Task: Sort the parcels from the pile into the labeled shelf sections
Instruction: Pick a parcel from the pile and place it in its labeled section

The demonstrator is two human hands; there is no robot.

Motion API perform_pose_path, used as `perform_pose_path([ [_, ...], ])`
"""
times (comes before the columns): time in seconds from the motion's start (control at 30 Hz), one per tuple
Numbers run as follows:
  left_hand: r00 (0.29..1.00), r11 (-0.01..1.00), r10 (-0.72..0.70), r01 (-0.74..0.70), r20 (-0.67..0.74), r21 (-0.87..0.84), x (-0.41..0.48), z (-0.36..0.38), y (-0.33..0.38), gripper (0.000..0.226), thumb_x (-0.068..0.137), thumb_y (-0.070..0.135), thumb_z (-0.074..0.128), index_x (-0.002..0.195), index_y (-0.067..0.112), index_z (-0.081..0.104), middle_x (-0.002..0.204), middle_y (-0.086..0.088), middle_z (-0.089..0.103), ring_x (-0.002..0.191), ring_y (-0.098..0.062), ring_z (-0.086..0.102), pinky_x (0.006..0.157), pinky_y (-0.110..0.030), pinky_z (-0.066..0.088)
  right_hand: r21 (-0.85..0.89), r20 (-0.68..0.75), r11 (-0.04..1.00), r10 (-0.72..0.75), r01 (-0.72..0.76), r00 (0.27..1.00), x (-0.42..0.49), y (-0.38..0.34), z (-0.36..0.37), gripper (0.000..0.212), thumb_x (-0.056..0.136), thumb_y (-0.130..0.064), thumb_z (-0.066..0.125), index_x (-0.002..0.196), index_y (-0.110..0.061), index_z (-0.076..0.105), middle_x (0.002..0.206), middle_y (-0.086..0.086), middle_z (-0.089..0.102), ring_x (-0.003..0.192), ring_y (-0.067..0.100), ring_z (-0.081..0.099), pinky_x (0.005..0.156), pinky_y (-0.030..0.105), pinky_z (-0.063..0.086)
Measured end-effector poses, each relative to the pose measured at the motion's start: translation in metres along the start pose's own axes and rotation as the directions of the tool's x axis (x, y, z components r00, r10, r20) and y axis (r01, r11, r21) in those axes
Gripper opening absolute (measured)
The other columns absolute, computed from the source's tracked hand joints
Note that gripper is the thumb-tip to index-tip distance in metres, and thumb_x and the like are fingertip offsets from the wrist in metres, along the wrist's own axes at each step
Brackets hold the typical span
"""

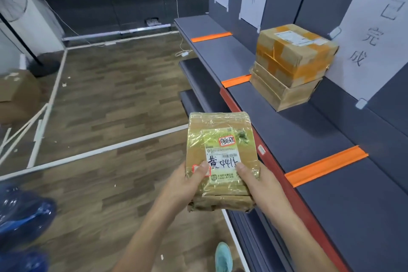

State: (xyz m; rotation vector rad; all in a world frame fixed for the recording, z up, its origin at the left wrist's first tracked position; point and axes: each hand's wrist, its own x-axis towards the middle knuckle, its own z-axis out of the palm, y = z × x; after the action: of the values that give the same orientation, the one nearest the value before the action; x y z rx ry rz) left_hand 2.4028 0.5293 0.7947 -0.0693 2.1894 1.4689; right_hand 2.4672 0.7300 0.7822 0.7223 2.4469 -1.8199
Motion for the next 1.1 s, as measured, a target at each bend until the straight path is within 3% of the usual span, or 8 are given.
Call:
perform_pose_path([
  [0.1, 1.0, 1.0, -0.007, 0.007, 0.0, 0.016, 0.027, 0.006, 0.016, 0.039, 0.092, 0.07, 0.056, 0.12, 0.044, 0.066, 0.107, 0.024, 0.075, 0.1, -0.003, 0.072, 0.098, -0.039, 0.055, 0.024, 0.036, 1.0, -0.006, 0.005, 0.999, 0.034, -0.011, -0.013, 0.044, 0.088, -0.066, 0.058, 0.121, -0.037, 0.065, 0.11, -0.023, 0.073, 0.103, 0.003, 0.069, 0.095, 0.041, 0.056],
  [0.23, 1.0, 1.0, 0.006, -0.006, -0.025, 0.015, 0.054, 0.012, 0.035, 0.042, 0.089, 0.074, 0.055, 0.113, 0.042, 0.067, 0.102, 0.026, 0.075, 0.091, 0.002, 0.072, 0.096, -0.037, 0.056, -0.003, 0.067, 1.0, 0.005, -0.005, 0.998, 0.075, -0.023, -0.023, 0.032, 0.093, -0.058, 0.06, 0.118, -0.037, 0.065, 0.105, -0.023, 0.073, 0.102, 0.003, 0.069, 0.091, 0.033, 0.055],
  [0.33, 0.997, 1.0, -0.019, 0.02, -0.071, 0.016, 0.074, 0.01, 0.043, 0.036, 0.092, 0.071, 0.057, 0.108, 0.041, 0.069, 0.099, 0.024, 0.076, 0.09, -0.001, 0.073, 0.096, -0.04, 0.057, -0.02, 0.082, 1.0, 0.0, 0.002, 0.997, 0.1, -0.031, -0.023, 0.035, 0.094, -0.055, 0.061, 0.122, -0.033, 0.065, 0.108, -0.02, 0.074, 0.105, 0.004, 0.068, 0.097, 0.038, 0.054],
  [0.47, 0.994, 0.999, -0.049, 0.049, -0.095, -0.008, 0.104, -0.004, 0.051, 0.058, 0.073, 0.083, 0.053, 0.11, 0.041, 0.069, 0.103, 0.02, 0.077, 0.098, -0.008, 0.073, 0.098, -0.046, 0.056, -0.036, 0.115, 0.999, 0.003, 0.001, 0.993, 0.135, -0.043, -0.01, 0.04, 0.092, -0.06, 0.06, 0.122, -0.034, 0.064, 0.112, -0.017, 0.073, 0.108, 0.008, 0.067, 0.1, 0.045, 0.053],
  [0.73, 0.996, 1.0, -0.002, 0.001, -0.086, -0.008, 0.185, -0.069, 0.063, 0.06, 0.066, 0.092, 0.049, 0.108, 0.052, 0.068, 0.101, 0.03, 0.074, 0.092, 0.005, 0.071, 0.087, -0.037, 0.056, -0.059, 0.118, 0.998, -0.027, 0.034, 0.993, 0.218, -0.08, 0.049, 0.044, 0.093, -0.062, 0.057, 0.127, -0.035, 0.06, 0.118, -0.014, 0.071, 0.111, 0.011, 0.066, 0.1, 0.046, 0.053],
  [0.87, 0.998, 1.0, 0.023, -0.022, -0.066, 0.015, 0.238, -0.116, 0.08, 0.057, 0.077, 0.084, 0.052, 0.113, 0.043, 0.068, 0.108, 0.024, 0.075, 0.102, -0.003, 0.07, 0.099, -0.036, 0.053, -0.068, 0.078, 0.997, -0.034, 0.039, 0.996, 0.264, -0.111, 0.085, 0.042, 0.095, -0.06, 0.055, 0.127, -0.034, 0.062, 0.115, -0.016, 0.071, 0.109, 0.007, 0.066, 0.099, 0.042, 0.053],
  [1.0, 0.999, 0.996, 0.031, -0.027, -0.044, 0.08, 0.283, -0.161, 0.095, 0.039, 0.089, 0.078, 0.051, 0.108, 0.047, 0.066, 0.098, 0.029, 0.073, 0.093, 0.001, 0.069, 0.08, -0.027, 0.052, -0.031, 0.049, 0.999, -0.03, 0.032, 0.998, 0.303, -0.139, 0.117, 0.043, 0.092, -0.065, 0.053, 0.123, -0.036, 0.064, 0.108, -0.021, 0.073, 0.105, 0.004, 0.068, 0.091, 0.035, 0.054],
  [1.1, 0.998, 0.992, 0.049, -0.044, -0.038, 0.119, 0.312, -0.189, 0.103, 0.029, 0.093, 0.073, 0.049, 0.103, 0.049, 0.063, 0.094, 0.032, 0.071, 0.088, 0.004, 0.066, 0.072, -0.023, 0.046, -0.012, 0.047, 1.0, -0.017, 0.018, 0.999, 0.329, -0.154, 0.14, 0.042, 0.094, -0.063, 0.054, 0.125, -0.036, 0.062, 0.113, -0.016, 0.072, 0.108, 0.007, 0.067, 0.096, 0.042, 0.054],
])
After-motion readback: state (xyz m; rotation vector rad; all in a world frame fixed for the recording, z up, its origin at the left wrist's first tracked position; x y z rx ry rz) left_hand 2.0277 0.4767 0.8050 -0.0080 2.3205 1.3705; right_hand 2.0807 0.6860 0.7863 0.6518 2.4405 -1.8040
